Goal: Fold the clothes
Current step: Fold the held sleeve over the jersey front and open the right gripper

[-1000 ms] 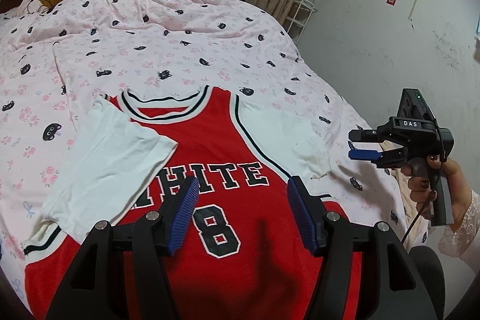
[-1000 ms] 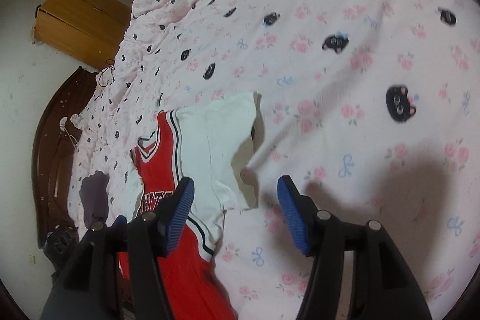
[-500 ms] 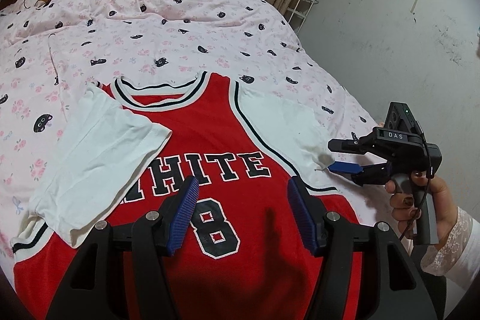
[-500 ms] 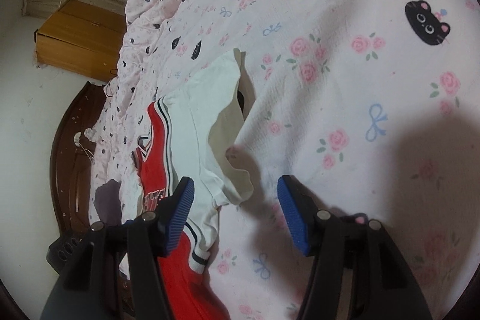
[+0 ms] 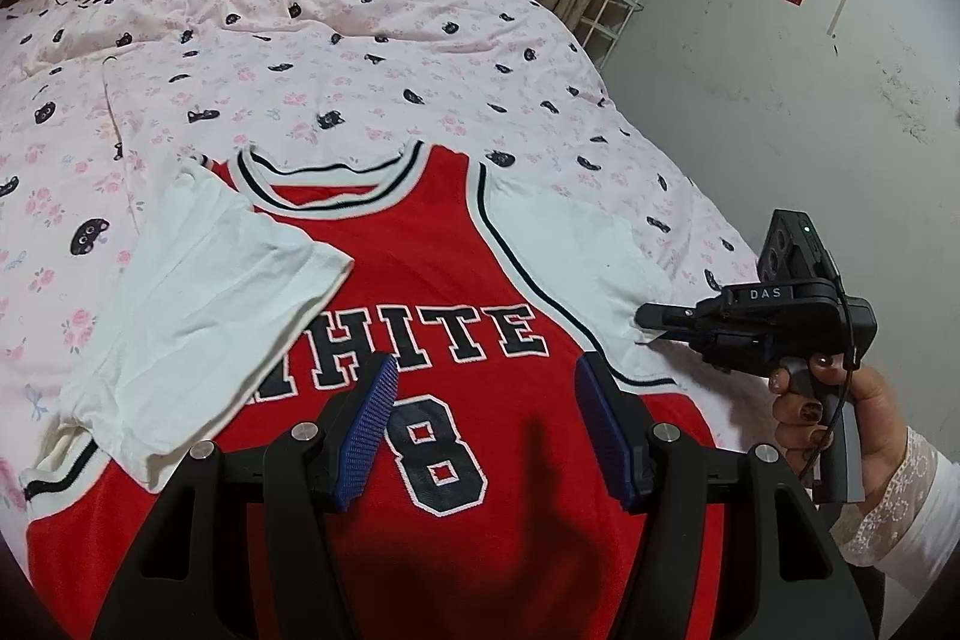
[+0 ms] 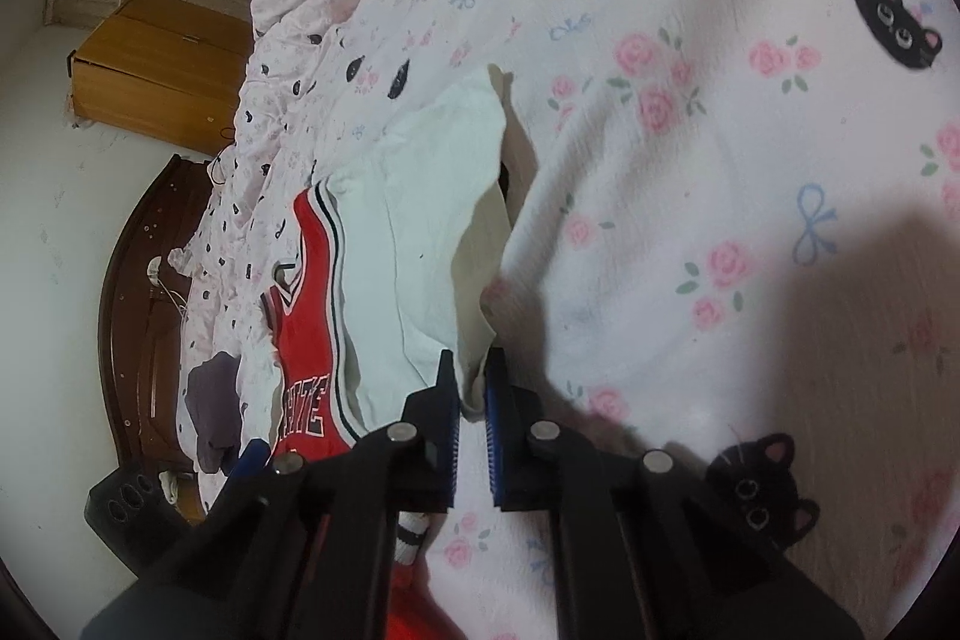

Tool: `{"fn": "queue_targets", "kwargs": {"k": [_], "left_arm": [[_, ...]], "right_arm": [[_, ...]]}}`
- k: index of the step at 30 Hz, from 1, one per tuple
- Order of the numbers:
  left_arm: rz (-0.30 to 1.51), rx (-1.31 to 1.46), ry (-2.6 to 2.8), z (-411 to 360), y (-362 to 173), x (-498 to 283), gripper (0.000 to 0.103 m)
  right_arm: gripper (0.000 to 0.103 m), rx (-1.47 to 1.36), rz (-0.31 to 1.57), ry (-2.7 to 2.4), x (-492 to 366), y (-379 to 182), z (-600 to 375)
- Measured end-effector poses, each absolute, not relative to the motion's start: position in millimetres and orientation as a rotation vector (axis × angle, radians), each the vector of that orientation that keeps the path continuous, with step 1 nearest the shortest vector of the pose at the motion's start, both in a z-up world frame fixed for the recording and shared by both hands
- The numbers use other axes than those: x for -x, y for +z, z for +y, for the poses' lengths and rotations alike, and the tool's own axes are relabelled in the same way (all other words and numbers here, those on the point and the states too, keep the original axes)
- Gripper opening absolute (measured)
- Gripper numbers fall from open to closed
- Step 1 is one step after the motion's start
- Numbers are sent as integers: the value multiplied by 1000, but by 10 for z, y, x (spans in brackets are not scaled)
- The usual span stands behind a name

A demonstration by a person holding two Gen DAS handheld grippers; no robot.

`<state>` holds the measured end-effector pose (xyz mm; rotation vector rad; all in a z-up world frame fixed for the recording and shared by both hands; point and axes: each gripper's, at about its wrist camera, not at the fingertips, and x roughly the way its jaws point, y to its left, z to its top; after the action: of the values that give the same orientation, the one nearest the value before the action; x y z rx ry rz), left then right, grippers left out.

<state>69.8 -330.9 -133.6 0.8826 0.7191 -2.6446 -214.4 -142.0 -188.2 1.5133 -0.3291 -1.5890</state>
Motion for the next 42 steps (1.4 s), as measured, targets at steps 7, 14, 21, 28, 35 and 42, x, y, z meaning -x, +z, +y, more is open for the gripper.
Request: {"fn": "queue_targets", "kwargs": {"k": [7,14,21,28,35,42], "left_arm": [[733,-721,-2597,-3630,-1080,-1003,56],[819,-684,-2446,-4018,-1130,-1257,56],[831,-778,-2390,-4070,-1297,-1268,56],[824,-856,-2388,-4000,-1385,-1229,56],[835,-907,-2363,-3999,-1462,-1182,56],[826,-924,-2388,-3915,-1473,-1095,56]], "right_arm": [[7,-1368,-116,-1691,2001,-1331,-1656],[7,-1230,163,-1725,1645,-898,-2056],[7,-1071,482,-1662,1010,-838,-2405],[7,-976,729,-1542,462,-1173,-2606],[25,-939,806,-1454,205,-1326,-2622],[27,-847,744,-1488,289,-996,-2573]]}}
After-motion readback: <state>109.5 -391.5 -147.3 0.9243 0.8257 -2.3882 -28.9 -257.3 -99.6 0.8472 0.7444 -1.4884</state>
